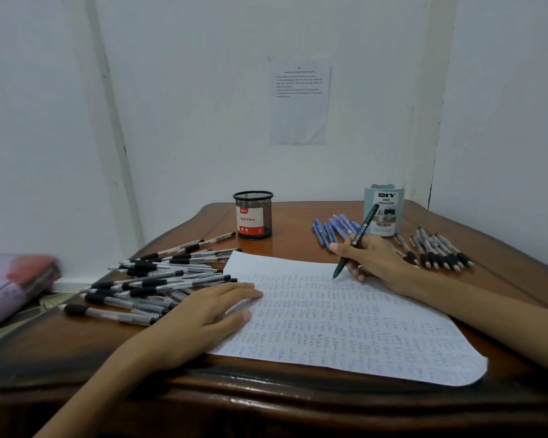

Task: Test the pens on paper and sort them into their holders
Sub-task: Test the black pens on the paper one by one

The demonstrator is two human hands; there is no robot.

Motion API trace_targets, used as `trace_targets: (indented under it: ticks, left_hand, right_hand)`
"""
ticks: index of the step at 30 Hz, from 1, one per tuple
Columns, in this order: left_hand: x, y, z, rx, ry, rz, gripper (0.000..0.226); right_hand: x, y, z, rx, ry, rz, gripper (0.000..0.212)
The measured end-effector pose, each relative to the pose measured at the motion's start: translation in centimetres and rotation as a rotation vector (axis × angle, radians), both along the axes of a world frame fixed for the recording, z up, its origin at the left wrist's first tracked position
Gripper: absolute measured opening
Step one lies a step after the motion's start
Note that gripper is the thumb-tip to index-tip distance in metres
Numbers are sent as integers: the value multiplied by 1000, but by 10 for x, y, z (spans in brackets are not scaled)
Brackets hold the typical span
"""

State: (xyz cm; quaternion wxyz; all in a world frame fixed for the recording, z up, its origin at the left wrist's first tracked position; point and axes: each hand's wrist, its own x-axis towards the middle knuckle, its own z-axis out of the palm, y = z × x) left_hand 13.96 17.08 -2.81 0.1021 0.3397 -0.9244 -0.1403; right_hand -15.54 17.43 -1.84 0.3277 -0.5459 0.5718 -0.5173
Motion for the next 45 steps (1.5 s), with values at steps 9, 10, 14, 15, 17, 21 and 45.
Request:
trace_targets:
  ticks: [9,10,14,15,17,21,45]
  left_hand:
    - [2,-5,-3,-26,28,-18,68]
    - [2,-5,-3,-28,22,-21,65]
    - [1,-1,-2,-12,12,0,42]
    - [1,0,-1,-14,17,4,43]
    - [1,0,-1,-14,13,7,45]
    - [2,-2,-2,-18,4,4,44]
    - [0,-2,-2,-24,25,-14,40]
  right_hand:
    - [-2,-2,-2,-18,15,35,30]
    - [-2,-3,-2,-17,16,40,30]
    - [-4,-5,-3,-17,53,11,30]
    - [-4,-5,-3,-18,54,8,30]
    - [-5,-5,-4,-20,30,13,31]
    - [-5,-5,-4,-22,27,33,29]
    - [-3,-3,-2,-59,-16,15,28]
